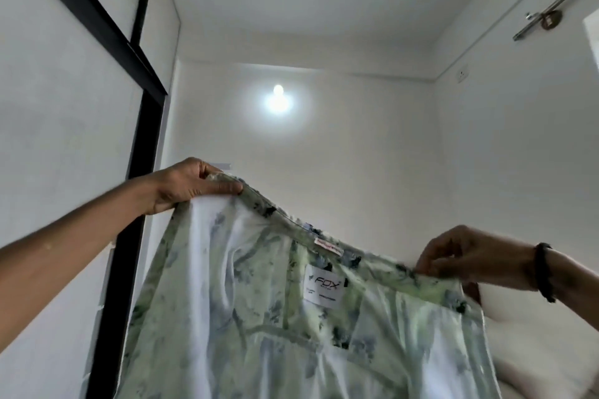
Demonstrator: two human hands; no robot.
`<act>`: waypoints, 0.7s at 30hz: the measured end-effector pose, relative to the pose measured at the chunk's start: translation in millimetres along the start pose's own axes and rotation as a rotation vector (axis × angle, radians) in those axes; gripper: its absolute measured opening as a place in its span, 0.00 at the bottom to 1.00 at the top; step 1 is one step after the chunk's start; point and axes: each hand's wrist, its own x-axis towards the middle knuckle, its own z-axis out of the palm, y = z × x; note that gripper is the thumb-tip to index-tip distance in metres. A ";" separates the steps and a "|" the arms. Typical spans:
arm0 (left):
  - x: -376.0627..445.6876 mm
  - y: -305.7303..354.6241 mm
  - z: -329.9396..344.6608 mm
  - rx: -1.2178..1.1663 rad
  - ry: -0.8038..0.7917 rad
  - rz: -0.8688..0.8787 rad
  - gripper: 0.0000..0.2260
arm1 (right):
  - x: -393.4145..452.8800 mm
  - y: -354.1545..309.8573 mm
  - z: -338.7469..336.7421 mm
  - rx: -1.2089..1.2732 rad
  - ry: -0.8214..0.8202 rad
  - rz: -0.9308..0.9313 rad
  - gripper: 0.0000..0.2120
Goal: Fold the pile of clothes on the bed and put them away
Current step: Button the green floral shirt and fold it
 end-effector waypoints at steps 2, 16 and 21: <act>5.6 11.3 0.3 0.042 0.076 0.018 0.17 | -2.1 3.7 8.4 0.159 -0.241 0.119 0.10; 50.5 69.6 37.1 0.404 0.526 0.229 0.21 | 15.0 49.3 103.7 -0.418 0.544 -0.039 0.11; 53.4 62.7 35.2 0.441 0.584 0.320 0.22 | 7.3 52.9 127.1 -0.038 0.541 -0.030 0.19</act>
